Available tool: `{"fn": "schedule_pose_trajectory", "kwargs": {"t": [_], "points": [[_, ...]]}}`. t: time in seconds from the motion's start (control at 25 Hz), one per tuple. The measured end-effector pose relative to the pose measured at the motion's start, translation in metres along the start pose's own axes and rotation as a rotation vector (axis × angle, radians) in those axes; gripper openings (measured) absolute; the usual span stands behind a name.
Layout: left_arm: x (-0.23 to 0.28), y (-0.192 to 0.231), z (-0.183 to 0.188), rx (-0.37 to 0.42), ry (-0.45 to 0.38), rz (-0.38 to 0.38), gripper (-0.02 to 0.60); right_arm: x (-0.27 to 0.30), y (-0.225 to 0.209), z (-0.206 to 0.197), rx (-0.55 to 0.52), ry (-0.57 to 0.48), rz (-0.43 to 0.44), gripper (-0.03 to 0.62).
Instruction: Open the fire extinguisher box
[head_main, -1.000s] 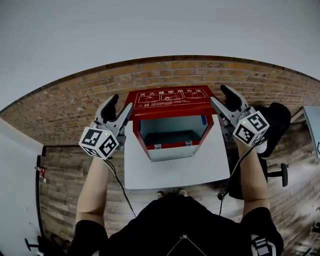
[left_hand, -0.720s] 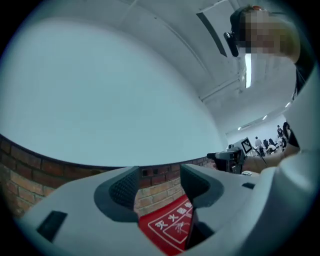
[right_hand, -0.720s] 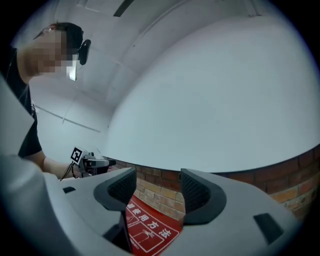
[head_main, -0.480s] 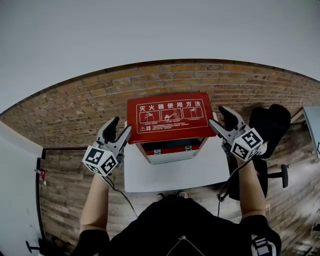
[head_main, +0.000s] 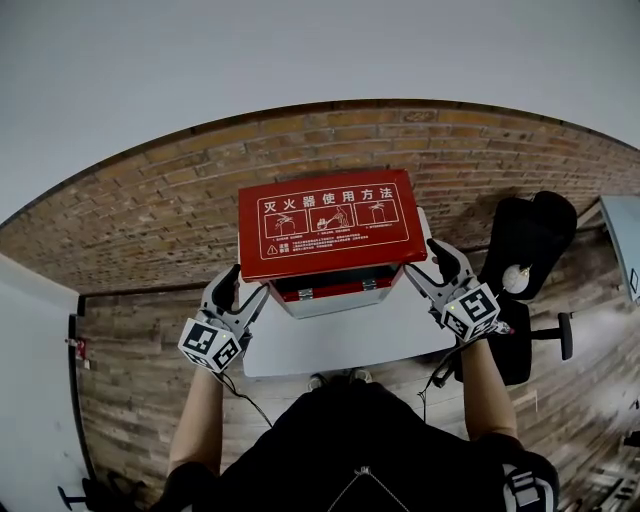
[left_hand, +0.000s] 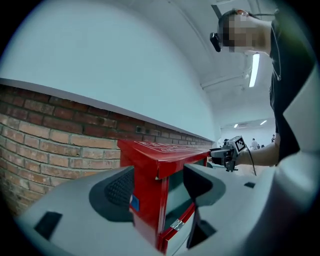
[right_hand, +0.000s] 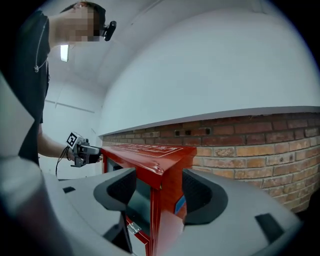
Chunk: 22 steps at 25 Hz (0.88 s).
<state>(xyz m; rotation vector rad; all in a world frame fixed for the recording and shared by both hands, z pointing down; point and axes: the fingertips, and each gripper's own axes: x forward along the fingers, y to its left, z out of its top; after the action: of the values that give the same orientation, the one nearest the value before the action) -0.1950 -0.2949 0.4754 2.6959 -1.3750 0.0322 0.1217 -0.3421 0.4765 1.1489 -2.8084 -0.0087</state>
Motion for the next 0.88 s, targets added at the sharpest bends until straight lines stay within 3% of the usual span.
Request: {"fn": "schedule_pose_trajectory", "kwargs": {"t": [0.56, 0.88], "points": [[0.009, -0.002, 0.010, 0.029, -0.029, 0.028, 0.341, 0.003, 0.006, 0.007, -0.025, 0.007, -0.021, 0.275], [0.009, -0.001, 0.064, -0.060, -0.141, -0.010, 0.342, -0.001, 0.000, 0.061, 0.072, -0.099, 0.033, 0.268]]}}
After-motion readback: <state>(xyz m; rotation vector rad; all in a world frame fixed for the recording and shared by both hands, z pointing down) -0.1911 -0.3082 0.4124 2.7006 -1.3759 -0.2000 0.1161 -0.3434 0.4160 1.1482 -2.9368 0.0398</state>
